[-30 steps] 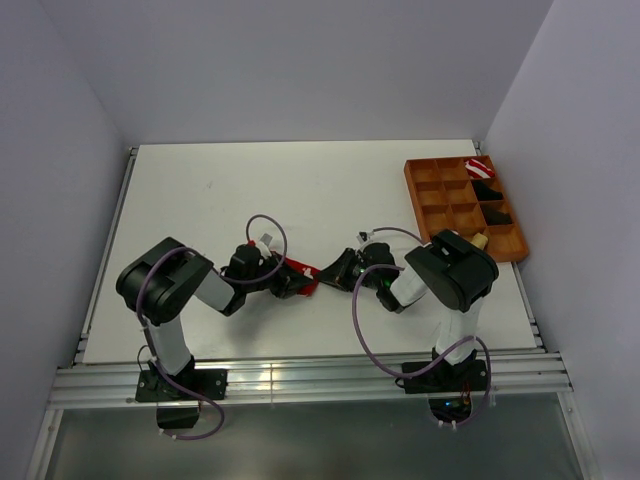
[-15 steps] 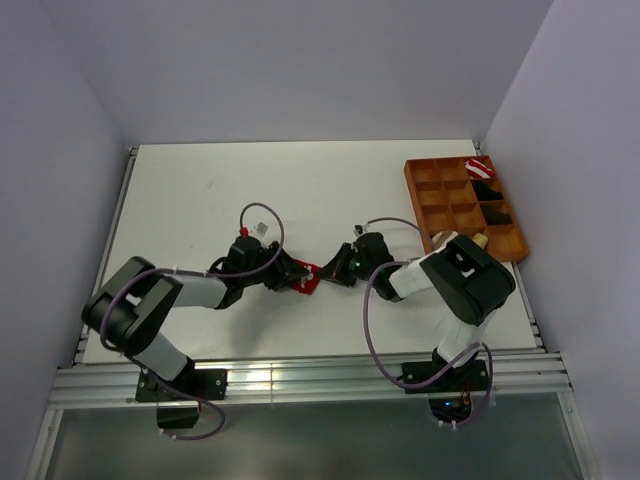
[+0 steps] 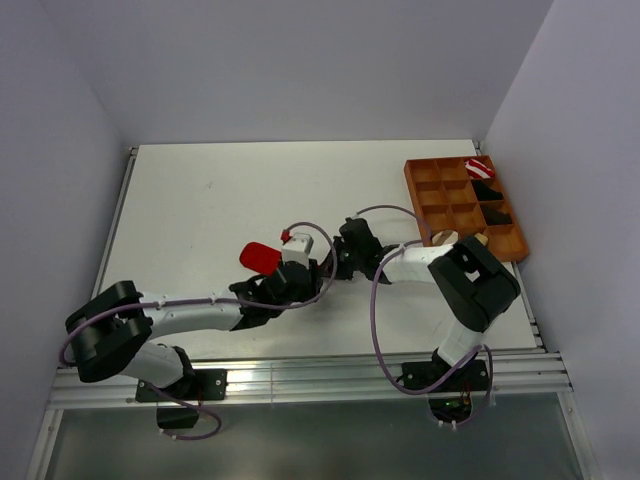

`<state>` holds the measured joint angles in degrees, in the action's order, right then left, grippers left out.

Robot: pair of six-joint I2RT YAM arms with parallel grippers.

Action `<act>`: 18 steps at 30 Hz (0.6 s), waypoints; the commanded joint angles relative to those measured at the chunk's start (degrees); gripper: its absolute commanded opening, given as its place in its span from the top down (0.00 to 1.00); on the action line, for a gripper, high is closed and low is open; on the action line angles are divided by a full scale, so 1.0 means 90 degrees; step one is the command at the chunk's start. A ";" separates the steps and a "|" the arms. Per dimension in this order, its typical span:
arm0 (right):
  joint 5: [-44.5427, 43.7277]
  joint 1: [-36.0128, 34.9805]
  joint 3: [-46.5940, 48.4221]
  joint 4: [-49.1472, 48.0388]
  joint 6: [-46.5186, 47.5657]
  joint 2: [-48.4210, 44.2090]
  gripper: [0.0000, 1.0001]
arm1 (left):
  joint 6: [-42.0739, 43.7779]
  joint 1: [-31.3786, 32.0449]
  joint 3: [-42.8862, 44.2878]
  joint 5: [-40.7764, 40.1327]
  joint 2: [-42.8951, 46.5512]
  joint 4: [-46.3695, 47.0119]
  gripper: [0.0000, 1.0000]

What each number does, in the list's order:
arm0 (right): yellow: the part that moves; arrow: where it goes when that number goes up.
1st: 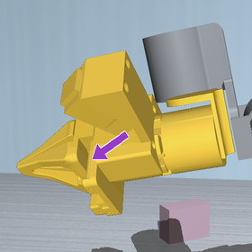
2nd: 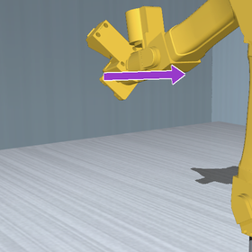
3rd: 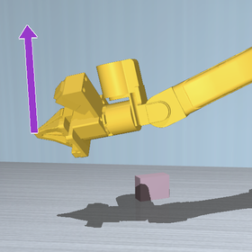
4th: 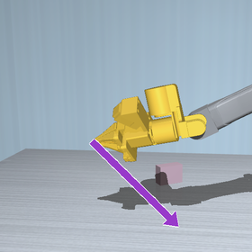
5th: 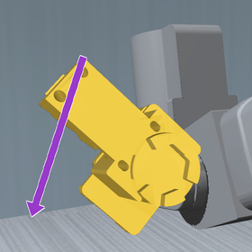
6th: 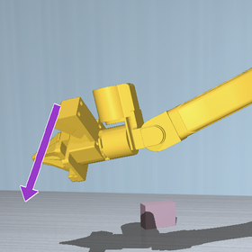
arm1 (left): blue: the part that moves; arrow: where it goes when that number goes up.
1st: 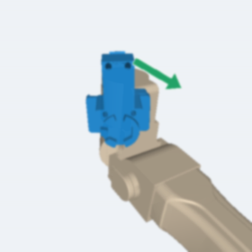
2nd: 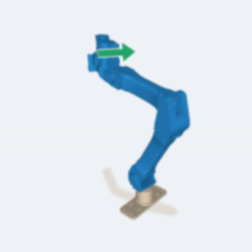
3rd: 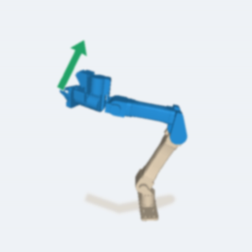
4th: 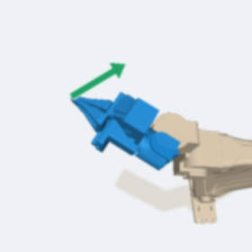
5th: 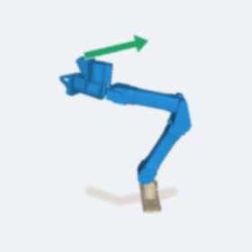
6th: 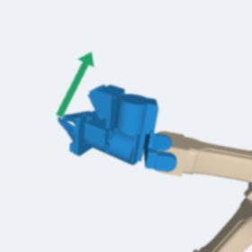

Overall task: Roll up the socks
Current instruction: Roll the sock at the center of the board.

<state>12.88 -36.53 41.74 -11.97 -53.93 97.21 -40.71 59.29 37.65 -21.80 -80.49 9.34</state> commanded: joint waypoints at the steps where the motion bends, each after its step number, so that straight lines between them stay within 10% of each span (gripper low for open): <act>1: -0.0231 -0.0091 0.0372 0.0947 0.0182 -0.0030 1.00 | 0.0938 0.0462 0.0240 -0.1414 -0.0255 -0.0033 0.55; 18: 0.0014 -0.0101 0.0597 0.1154 0.0211 0.0175 1.00 | 0.1974 0.1205 0.0905 -0.2587 -0.1448 0.0075 0.61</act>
<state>13.17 -36.93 45.06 -4.16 -53.04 97.41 -24.84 68.99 43.33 -41.95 -93.71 8.78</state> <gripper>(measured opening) 0.026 0.393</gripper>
